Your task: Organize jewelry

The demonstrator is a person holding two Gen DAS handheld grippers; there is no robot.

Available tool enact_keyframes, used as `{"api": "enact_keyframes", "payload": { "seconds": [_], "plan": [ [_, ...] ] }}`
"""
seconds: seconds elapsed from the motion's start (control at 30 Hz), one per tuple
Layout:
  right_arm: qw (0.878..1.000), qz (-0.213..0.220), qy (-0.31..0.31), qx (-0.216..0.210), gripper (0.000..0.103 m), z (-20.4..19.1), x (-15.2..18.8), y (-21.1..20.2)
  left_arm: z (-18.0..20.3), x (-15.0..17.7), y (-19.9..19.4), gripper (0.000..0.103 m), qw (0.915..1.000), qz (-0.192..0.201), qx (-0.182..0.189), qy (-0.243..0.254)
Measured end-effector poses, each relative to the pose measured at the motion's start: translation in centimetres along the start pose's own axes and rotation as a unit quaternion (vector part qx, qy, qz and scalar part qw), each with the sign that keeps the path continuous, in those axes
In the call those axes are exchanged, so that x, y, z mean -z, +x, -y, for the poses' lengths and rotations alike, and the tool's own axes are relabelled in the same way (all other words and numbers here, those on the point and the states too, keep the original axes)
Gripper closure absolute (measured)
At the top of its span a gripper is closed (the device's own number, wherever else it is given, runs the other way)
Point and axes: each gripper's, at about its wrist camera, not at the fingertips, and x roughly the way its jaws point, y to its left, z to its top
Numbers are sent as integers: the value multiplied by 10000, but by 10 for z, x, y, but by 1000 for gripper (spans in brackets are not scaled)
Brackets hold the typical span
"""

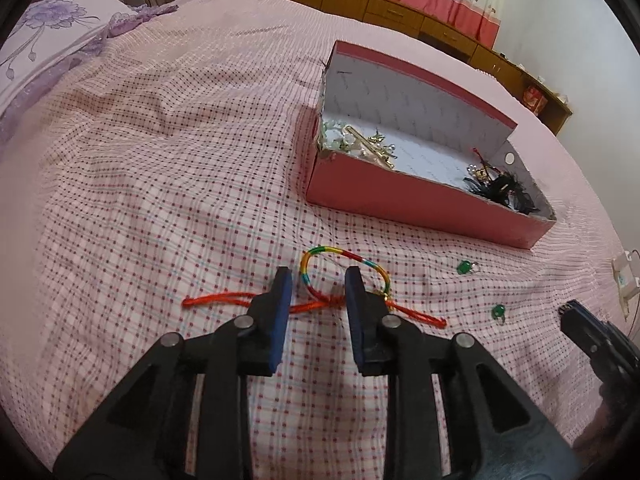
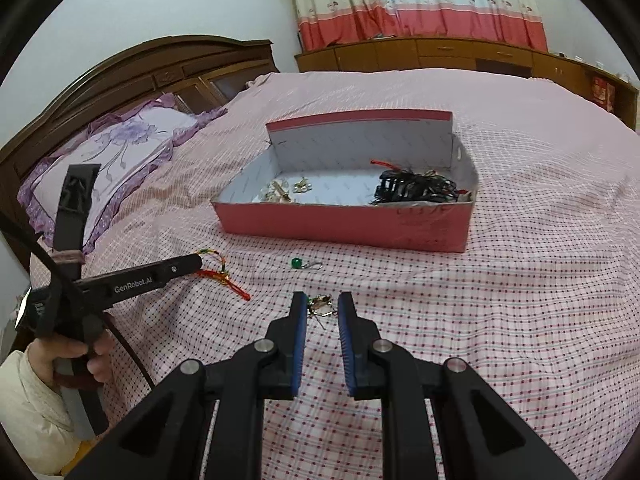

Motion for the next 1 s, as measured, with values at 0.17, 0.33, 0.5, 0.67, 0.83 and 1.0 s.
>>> {"api": "enact_keyframes", "payload": {
  "seconds": [0.17,0.33,0.5,0.67,0.83,1.0],
  "plan": [
    [10000,-7,45,-12,86,2,0,3,0,0,14,93,9999,-20,-113,38],
    [9999,6,102,-14,86,6,0,5,0,3,11,103,9999,81,-64,110],
    [9999,45,160,-20,86,9,0,4,3,4,-3,103,9996,249,122,112],
    [9997,154,176,-25,86,11,-2,-2,15,2,-27,103,9977,548,307,265],
    [9994,285,193,-6,86,11,-6,-8,29,-4,-49,103,9946,881,362,413],
    [9989,443,120,35,86,10,-12,-14,45,-12,-68,103,9893,1284,405,562]
  ]
}}
